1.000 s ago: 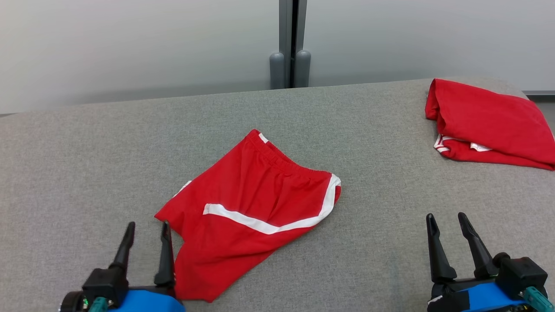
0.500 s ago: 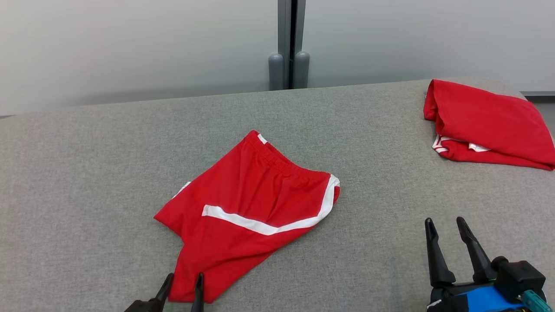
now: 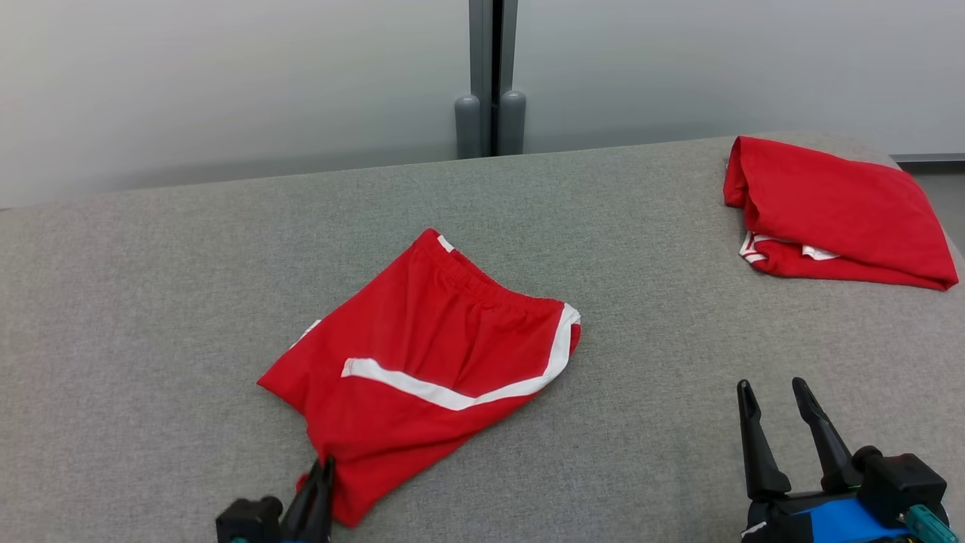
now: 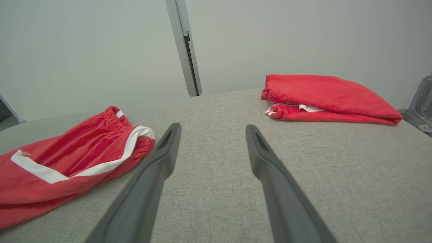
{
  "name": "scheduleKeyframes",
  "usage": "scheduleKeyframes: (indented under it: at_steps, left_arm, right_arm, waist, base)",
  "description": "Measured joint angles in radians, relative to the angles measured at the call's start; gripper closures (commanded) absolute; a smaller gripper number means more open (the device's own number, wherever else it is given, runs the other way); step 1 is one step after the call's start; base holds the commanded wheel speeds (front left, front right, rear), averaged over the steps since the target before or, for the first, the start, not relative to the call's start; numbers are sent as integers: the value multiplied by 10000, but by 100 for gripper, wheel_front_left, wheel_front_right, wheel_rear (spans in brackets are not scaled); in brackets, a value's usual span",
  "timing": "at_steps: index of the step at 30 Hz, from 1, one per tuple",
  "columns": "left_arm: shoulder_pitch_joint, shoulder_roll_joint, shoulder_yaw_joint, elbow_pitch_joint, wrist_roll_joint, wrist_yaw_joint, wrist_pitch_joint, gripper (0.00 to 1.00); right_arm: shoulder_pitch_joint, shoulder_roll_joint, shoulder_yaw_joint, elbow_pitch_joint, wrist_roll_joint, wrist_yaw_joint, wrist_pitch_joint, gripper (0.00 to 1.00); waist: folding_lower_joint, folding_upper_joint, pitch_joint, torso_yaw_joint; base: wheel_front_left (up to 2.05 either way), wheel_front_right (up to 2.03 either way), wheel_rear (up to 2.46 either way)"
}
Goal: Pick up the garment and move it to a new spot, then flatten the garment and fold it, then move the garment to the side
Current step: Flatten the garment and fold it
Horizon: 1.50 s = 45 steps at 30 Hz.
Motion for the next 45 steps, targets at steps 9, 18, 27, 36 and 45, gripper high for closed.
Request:
scheduleKeyframes:
  at_steps: [9, 18, 27, 36, 45]
  left_arm:
    - [-1149, 115, 631, -1419, 374, 0, 0, 100]
    - [-1708, 132, -286, -2391, 788, -2, -2, 100]
    - [245, 627, -2071, -2859, 771, -2, 0, 100]
    - [1586, 1124, -2761, -2813, 497, -4, 0, 48]
    - [1477, 836, -1032, -4683, 554, -4, -2, 0]
  right_arm:
    - [-7, 0, -13, -65, -73, 0, 0, 0]
    - [-6, 0, -40, -138, -35, 0, 0, 0]
    - [50, -2, -180, -199, 94, 0, 0, 0]
    - [61, 0, -182, -163, 94, 0, 0, 0]
    - [88, 0, -219, -125, 92, 0, 0, 0]
  waist:
    - [1, 0, -4, -136]
    - [1, 0, 37, -297]
    - [0, 0, 60, -81]
    - [0, 0, -7, 162]
    - [0, 0, -77, 195]
  base:
    - [0, 0, 0]
    - [0, 0, 0]
    - [0, 0, 0]
    - [0, 0, 0]
    - [0, 0, 0]
